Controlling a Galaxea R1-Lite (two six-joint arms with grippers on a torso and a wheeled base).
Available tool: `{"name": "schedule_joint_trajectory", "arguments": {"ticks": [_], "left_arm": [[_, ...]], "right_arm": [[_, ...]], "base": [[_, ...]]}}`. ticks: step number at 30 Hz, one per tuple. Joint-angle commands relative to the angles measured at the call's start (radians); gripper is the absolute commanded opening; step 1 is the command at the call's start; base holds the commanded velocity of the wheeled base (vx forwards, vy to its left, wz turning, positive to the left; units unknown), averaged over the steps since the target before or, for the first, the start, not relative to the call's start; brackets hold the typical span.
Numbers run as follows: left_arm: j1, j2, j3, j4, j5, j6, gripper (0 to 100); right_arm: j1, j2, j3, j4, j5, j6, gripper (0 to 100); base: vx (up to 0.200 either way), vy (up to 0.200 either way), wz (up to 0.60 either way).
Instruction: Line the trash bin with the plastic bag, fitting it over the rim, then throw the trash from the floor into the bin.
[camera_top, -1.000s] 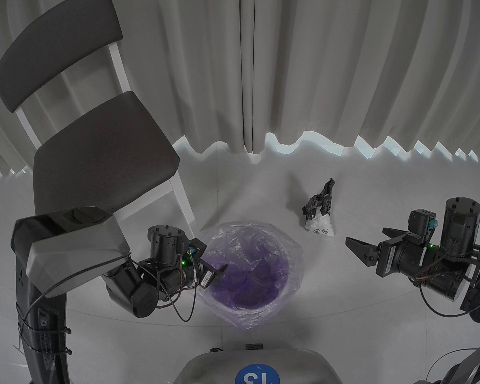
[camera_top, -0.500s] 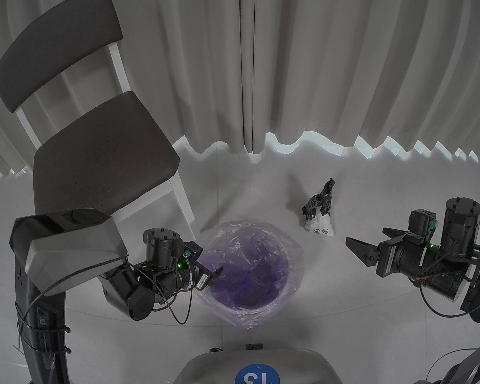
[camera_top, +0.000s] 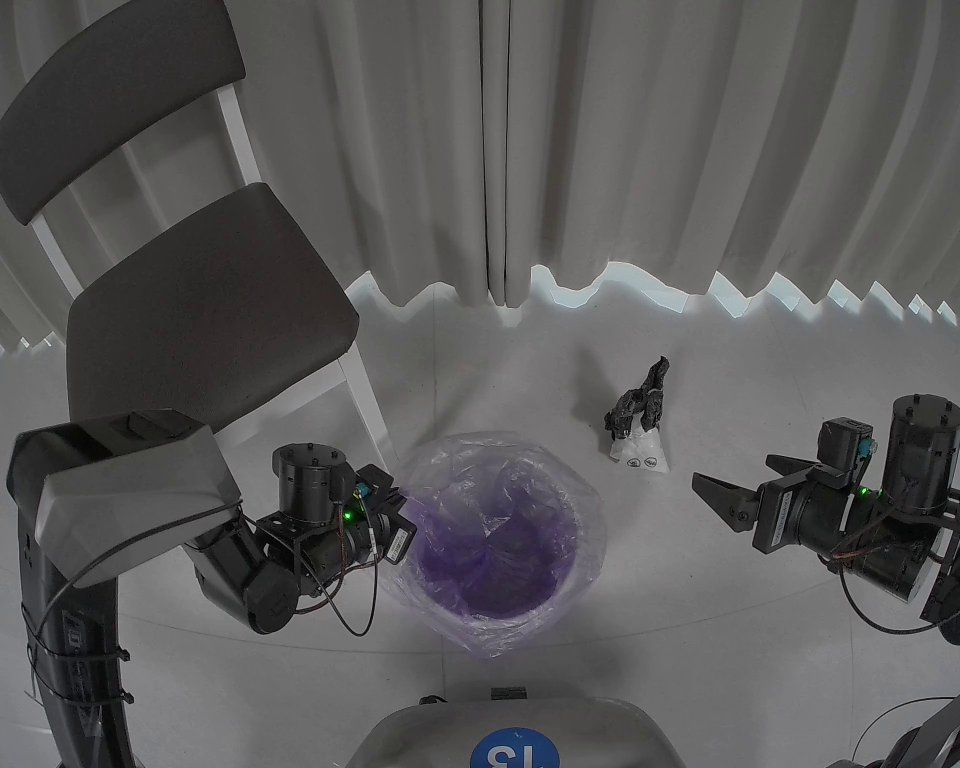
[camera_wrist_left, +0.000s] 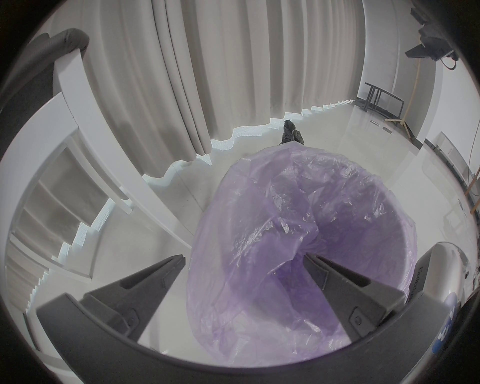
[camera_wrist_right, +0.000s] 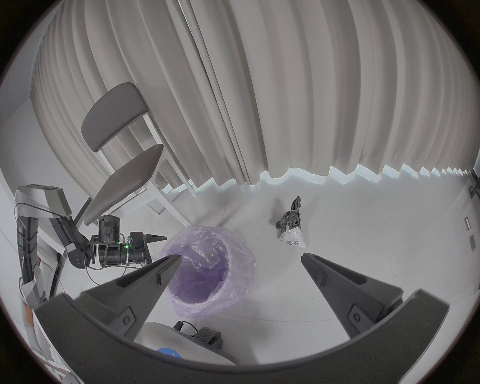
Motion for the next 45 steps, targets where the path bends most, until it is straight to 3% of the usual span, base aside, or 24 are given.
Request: {"name": "schedule_joint_trajectory", "arguments": {"ticks": [1,17,18,25,30,34,45], "left_arm": [[0.021,-0.036,0.011,-0.002,0.000,-0.012,0],[0.053,0.019,-0.026,-0.011,-0.023,-0.071,0],[0.053,0.014,-0.020,-0.011,-0.025,-0.072,100],[0.095,-0.018,0.095,-0.115,-0.034,-0.072,100],[0.125,-0.090,0.234,-0.214,-0.100,-0.072,100],[0.124,-0.115,0.217,-0.206,-0.107,-0.075,100],[0.098,-0.007,-0.017,-0.069,-0.094,-0.085,100]], "right_arm": [[0.001,0.002,0.000,0.000,0.000,0.000,100],[0.001,0.005,0.007,0.000,0.008,0.000,100],[0.001,0.005,0.007,0.000,0.009,0.000,100],[0.001,0.003,0.005,0.000,0.008,0.000,100],[0.001,0.003,0.005,-0.001,0.008,0.000,100],[0.001,0.002,0.005,-0.003,0.008,0.000,100],[0.001,0.002,0.007,0.000,0.006,0.000,100]], "base": [[0.000,0.000,0.00],[0.000,0.000,0.00],[0.000,0.000,0.00],[0.000,0.000,0.00],[0.000,0.000,0.00],[0.000,0.000,0.00],[0.000,0.000,0.00]]}}
